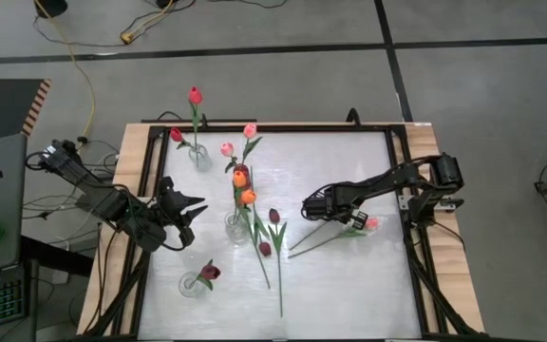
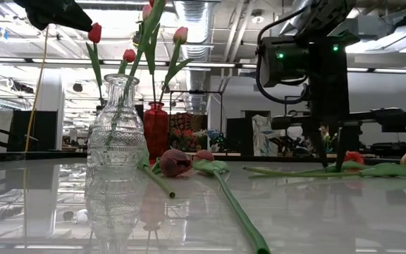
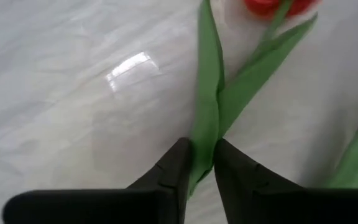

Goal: Sort flowers into vase by color
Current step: Put the orange tulip into the middle transparent vase

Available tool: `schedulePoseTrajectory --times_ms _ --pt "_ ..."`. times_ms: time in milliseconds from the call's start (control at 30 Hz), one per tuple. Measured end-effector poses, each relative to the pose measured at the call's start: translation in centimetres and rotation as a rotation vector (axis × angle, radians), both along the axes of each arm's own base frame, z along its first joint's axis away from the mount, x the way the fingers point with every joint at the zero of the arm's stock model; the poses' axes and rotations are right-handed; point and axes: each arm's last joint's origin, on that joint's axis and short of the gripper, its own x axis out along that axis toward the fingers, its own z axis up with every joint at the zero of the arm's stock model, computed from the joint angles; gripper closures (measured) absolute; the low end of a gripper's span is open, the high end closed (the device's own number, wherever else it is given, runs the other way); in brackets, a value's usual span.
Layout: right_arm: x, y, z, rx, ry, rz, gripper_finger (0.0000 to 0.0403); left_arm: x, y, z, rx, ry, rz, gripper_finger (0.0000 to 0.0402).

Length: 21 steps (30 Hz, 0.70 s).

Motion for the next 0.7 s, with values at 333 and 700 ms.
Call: schedulePoseTrajectory --times_ms 333,700 --pt "-0.1 0.0 0.0 -0.066 0.014 0.058 0.0369 0.0 0.0 0.0 -0.001 -0.001 0.001 0.0316" --pt "-0.3 -0.3 2.3 -0.249 -0.068 0.137 0.0367 0.0 0.0 0.0 0.0 -0.005 0.005 0.0316"
